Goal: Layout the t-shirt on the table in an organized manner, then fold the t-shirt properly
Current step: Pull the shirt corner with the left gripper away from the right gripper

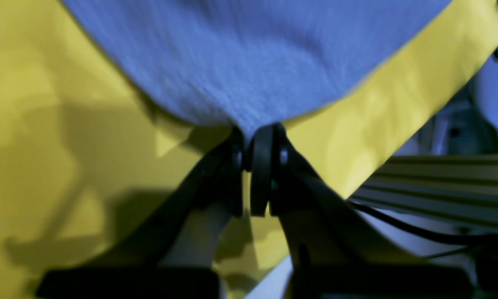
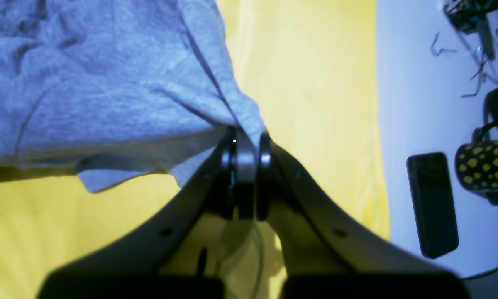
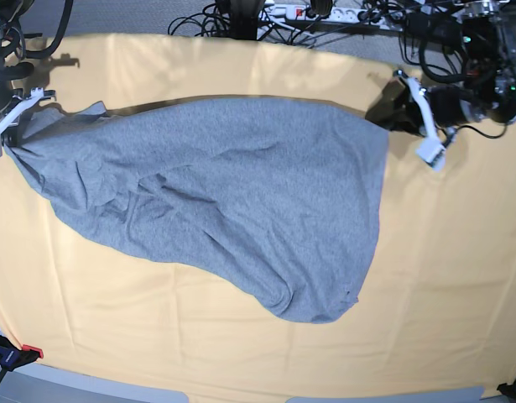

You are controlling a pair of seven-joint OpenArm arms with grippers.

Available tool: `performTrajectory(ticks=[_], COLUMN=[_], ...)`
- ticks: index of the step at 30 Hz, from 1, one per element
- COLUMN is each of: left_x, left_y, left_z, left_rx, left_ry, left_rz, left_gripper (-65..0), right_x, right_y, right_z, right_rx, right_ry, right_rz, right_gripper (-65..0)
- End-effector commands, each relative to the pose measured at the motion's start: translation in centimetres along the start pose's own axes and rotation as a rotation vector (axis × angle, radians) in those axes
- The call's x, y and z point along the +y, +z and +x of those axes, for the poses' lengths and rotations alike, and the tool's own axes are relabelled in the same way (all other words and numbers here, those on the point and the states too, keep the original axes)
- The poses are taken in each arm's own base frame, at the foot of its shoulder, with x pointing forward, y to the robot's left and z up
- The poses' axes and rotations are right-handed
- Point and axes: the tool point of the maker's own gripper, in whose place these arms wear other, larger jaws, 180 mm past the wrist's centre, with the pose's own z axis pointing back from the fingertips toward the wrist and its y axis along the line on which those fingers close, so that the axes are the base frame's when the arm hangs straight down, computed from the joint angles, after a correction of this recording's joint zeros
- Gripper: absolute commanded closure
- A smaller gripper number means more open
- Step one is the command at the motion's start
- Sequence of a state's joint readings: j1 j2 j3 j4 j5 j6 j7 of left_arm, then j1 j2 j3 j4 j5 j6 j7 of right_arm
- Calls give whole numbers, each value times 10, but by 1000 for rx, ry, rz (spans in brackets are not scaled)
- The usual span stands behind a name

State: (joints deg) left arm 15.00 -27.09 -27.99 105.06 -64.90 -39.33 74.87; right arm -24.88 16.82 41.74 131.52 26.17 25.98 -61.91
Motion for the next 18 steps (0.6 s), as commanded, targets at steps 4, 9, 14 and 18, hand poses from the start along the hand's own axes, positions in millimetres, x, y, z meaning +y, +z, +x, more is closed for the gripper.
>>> performTrajectory(ticks=[4,9,14,18], left_x=[4,-1,-11,-8], left_y=[31,50,63,68], left_z=[32,39,53,51], left_rx=[-63,-21,-43,-6], left_ry=[-93,-151,-180,-193], left_rz=[35,-5,-72,-61], left_gripper=[0,0,0,0], right_x=[-8,-9,-9,-8], right_y=[4,4,4,4], right_z=[13,14,14,13], right_rx=[-42,-44,-42,-37], right_ry=[36,42,42,60], right_rz=[-23,-24,-24,-16], right_gripper=[0,0,0,0])
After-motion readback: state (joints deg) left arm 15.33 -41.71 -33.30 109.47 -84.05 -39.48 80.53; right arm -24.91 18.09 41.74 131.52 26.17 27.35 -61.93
